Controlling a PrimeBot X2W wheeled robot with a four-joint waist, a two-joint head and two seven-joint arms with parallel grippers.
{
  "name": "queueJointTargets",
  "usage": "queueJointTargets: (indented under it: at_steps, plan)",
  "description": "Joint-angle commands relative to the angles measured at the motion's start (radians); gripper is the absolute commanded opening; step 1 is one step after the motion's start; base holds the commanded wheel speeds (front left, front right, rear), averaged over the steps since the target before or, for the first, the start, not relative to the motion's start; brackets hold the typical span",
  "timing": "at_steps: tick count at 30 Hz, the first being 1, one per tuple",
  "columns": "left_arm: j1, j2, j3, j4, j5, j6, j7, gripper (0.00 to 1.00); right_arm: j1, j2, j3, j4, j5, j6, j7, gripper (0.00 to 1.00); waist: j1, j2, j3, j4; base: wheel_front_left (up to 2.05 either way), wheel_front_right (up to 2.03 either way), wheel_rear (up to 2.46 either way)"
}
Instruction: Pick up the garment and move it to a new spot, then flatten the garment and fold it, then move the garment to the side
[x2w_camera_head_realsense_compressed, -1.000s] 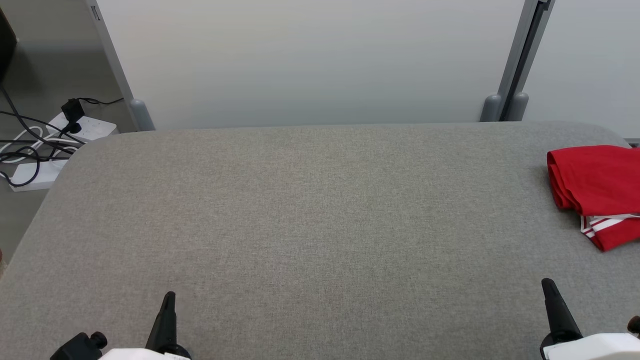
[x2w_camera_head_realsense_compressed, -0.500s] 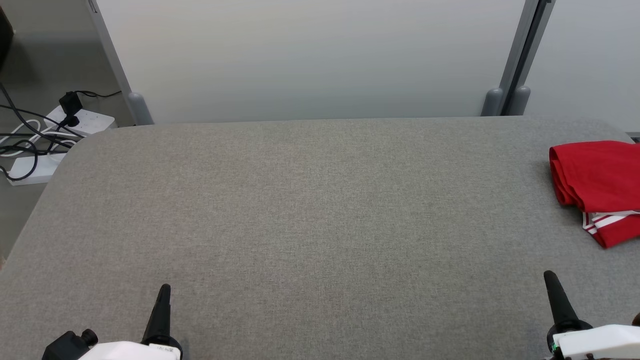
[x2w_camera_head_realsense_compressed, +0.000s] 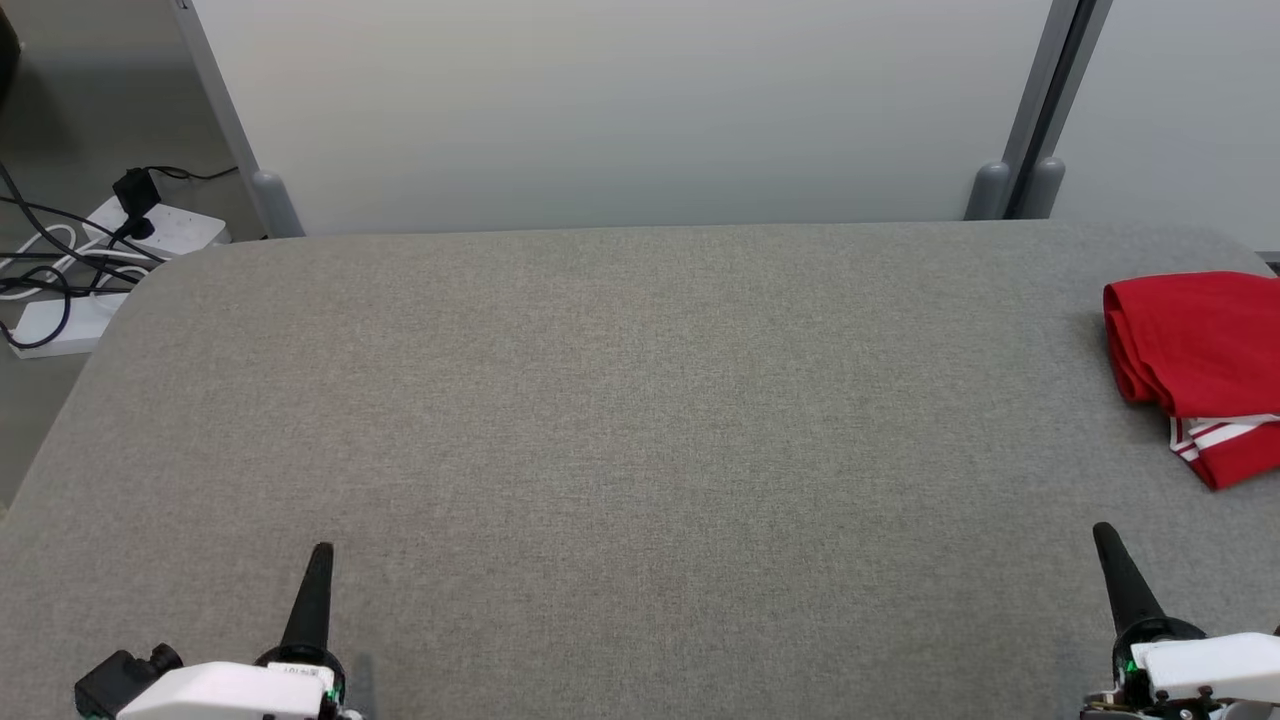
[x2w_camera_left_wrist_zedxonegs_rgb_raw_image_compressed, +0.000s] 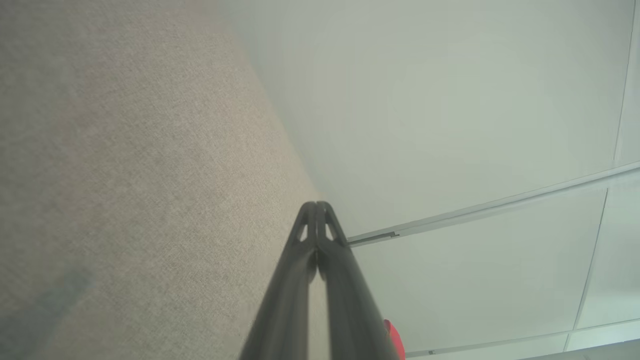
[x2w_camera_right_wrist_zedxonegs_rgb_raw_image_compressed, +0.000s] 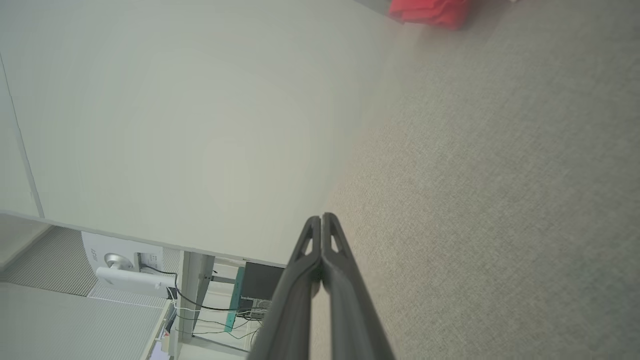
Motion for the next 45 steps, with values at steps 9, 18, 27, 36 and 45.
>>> queueJointTargets:
  at_steps: [9,18,27,36,45]
  plan:
    - [-0.080,0.006,0.046,-0.022,-0.114,-0.021,0.029,0.00,-0.061,-0.001,-0.008,-0.013,0.104,0.004,0.032,0.00,0.0000,-0.0001,0.011,0.000,0.00,0.00,0.00]
    - [-0.100,0.006,0.062,-0.018,-0.215,-0.034,0.056,0.00,-0.076,0.006,-0.024,-0.009,0.196,0.004,0.058,0.00,0.0000,-0.0001,0.021,0.000,0.00,0.00,0.00]
    - [-0.121,0.007,0.080,-0.015,-0.326,-0.048,0.085,0.00,-0.092,0.013,-0.042,-0.003,0.298,0.005,0.087,0.00,0.0000,-0.0001,0.033,0.000,0.00,0.00,0.00]
    - [-0.121,0.007,0.080,-0.015,-0.326,-0.048,0.085,0.00,-0.092,0.013,-0.042,-0.003,0.298,0.005,0.087,0.00,0.0000,-0.0001,0.033,0.000,0.00,0.00,0.00]
    - [-0.121,0.007,0.080,-0.015,-0.326,-0.048,0.085,0.00,-0.092,0.013,-0.042,-0.003,0.298,0.005,0.087,0.00,0.0000,-0.0001,0.033,0.000,0.00,0.00,0.00]
